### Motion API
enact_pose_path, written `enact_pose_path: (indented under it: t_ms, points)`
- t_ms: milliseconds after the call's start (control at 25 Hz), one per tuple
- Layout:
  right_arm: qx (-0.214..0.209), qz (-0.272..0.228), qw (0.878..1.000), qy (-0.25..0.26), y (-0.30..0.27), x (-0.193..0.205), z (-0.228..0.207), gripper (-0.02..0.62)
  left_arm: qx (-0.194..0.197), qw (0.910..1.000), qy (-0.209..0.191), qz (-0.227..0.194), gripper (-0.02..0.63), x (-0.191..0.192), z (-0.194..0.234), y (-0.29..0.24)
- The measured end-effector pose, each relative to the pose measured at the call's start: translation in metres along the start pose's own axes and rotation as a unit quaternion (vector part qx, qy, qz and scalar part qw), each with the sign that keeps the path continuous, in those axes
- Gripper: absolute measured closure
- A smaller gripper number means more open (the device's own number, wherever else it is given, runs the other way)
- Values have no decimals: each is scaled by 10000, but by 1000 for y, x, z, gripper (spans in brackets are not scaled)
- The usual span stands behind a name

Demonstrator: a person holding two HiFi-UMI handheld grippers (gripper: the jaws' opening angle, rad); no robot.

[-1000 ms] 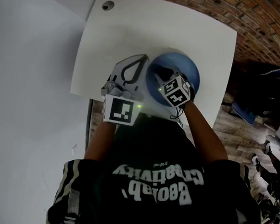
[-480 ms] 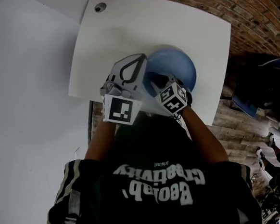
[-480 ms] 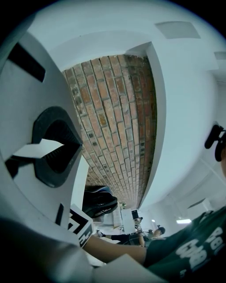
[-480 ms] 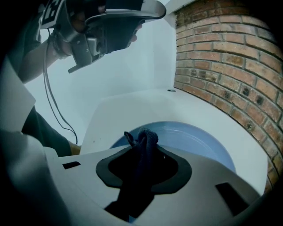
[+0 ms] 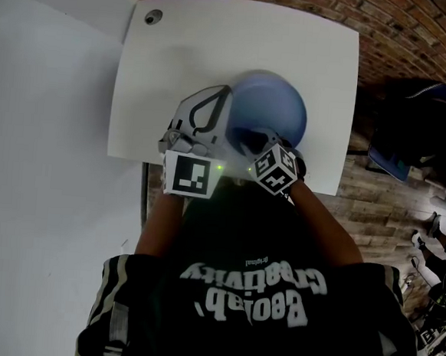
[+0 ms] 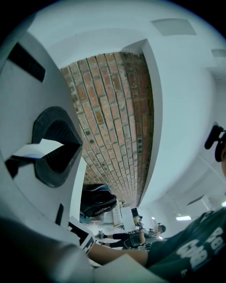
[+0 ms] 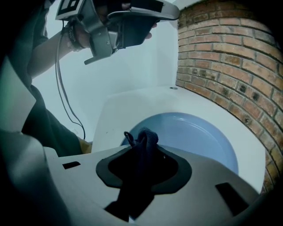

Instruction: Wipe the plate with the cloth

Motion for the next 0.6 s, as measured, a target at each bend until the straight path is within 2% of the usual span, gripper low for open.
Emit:
enact_pose_path:
  t_ms: [440, 600]
  points:
    - [318, 65, 9992, -249, 24, 22, -8, 491, 44, 9999, 35, -87, 603, -12, -9, 5]
    - [452, 95, 9986, -240, 27, 26, -10, 491, 96, 9999, -71, -90, 603, -16, -15, 8]
Point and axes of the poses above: the fingertips, and each gripper's own axes: y backward along the fingers, z to its left, x out of its underside, the point moved 2 cm from there along y, backward along the fingers, and after that the axes turned 1 degree about -x, right-handed, at the moved point
